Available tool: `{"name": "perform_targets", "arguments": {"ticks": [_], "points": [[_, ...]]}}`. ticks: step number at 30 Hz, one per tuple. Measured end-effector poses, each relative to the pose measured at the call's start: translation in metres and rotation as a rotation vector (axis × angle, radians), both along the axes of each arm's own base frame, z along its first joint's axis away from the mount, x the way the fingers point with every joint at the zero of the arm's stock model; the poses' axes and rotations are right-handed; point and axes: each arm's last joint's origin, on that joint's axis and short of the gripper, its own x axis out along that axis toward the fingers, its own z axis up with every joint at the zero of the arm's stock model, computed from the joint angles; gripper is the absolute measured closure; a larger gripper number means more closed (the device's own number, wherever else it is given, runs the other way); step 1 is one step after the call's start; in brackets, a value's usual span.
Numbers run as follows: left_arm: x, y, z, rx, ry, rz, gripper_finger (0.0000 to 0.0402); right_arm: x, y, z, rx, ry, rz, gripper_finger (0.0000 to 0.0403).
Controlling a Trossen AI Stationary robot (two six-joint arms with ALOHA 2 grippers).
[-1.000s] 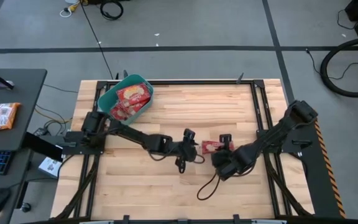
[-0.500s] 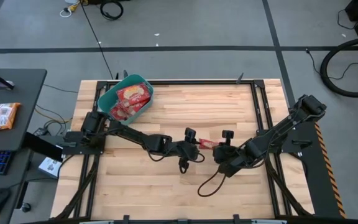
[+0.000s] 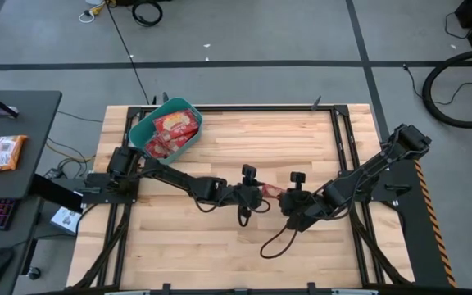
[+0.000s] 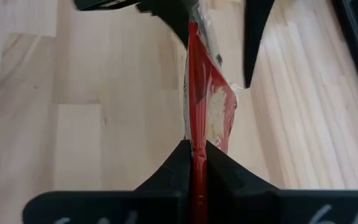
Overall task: Sort popcorn bags into baskets
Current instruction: Put the red popcorn bag into the green bin
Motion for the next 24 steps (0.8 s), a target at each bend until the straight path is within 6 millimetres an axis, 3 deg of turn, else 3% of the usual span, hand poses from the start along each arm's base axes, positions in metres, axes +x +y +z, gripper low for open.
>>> {"name": "perform_targets", "arguments": {"ticks": [10, 19, 24], "points": [[0.0, -0.003, -0.002, -0.07, 0.034, -0.139, 0.0227, 0.0, 0.001, 0.0, -0.015, 0.001, 0.018, 0.0374], [-0.005, 0.0, -0.005, -0.049, 0.122, -0.143, 0.0229, 0.001, -0.001, 0.001, -0.075, -0.015, 0.015, 0.0375], [-0.006, 0.009, 0.004, -0.095, 0.092, -0.096, 0.0229, 0.001, -0.001, 0.002, -0.083, -0.019, 0.017, 0.0374]]}}
